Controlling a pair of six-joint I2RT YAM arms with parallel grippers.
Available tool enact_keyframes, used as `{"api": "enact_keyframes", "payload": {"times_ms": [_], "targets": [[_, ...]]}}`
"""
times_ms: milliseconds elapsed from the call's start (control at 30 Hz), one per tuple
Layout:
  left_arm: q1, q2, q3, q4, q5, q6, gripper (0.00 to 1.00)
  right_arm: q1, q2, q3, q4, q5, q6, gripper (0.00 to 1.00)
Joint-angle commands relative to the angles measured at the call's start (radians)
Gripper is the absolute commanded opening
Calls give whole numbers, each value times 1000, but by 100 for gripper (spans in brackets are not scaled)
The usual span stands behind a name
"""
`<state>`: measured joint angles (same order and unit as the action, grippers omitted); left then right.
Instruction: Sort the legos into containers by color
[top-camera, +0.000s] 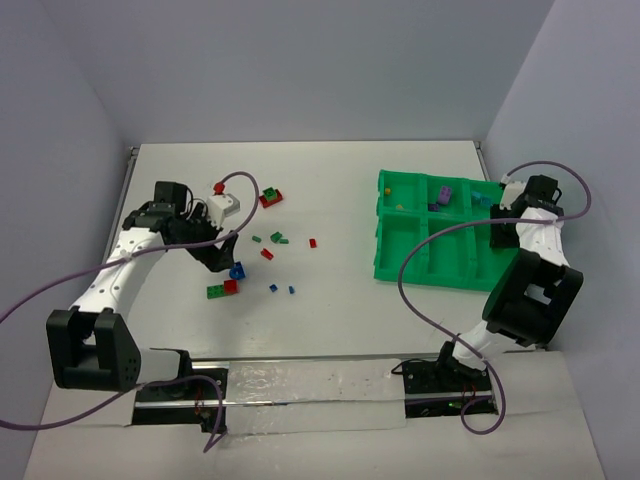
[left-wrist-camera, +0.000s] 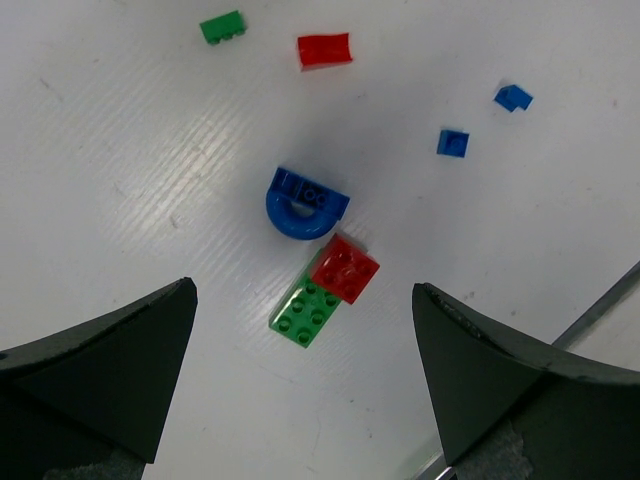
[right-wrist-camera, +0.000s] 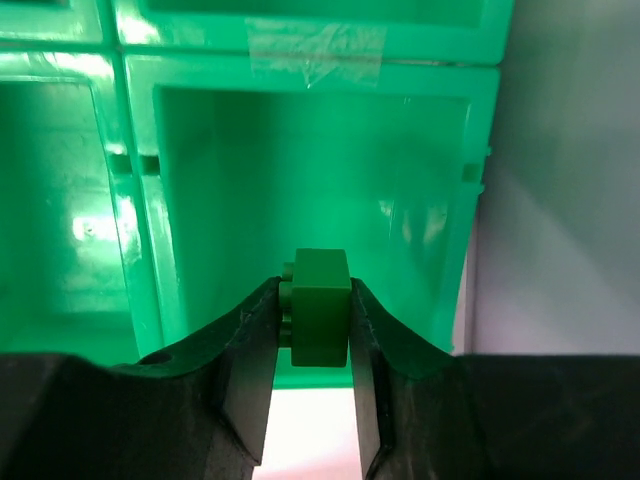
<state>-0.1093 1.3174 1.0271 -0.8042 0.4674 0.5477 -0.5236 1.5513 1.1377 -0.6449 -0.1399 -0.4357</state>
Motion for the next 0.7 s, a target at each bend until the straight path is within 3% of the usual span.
{"api": "enact_keyframes", "payload": {"times_ms": [0, 167, 567, 600, 667], "targets": [[45, -19, -11, -56, -28, 123, 99, -5, -7, -14, 39, 8, -14, 56], [89, -30, -49, -93, -34, 212, 99, -3, -17, -6, 33, 5, -5, 74], [134, -135, -167, -145, -3, 414, 94, 100, -95, 76, -62, -55, 49, 82], [134, -139, -181, -150, 1, 431, 92, 115, -99, 89, -74, -66, 66, 89], [134, -150, -217, -141, 21, 476, 91, 146, -104, 101, -87, -81, 76, 93]]}}
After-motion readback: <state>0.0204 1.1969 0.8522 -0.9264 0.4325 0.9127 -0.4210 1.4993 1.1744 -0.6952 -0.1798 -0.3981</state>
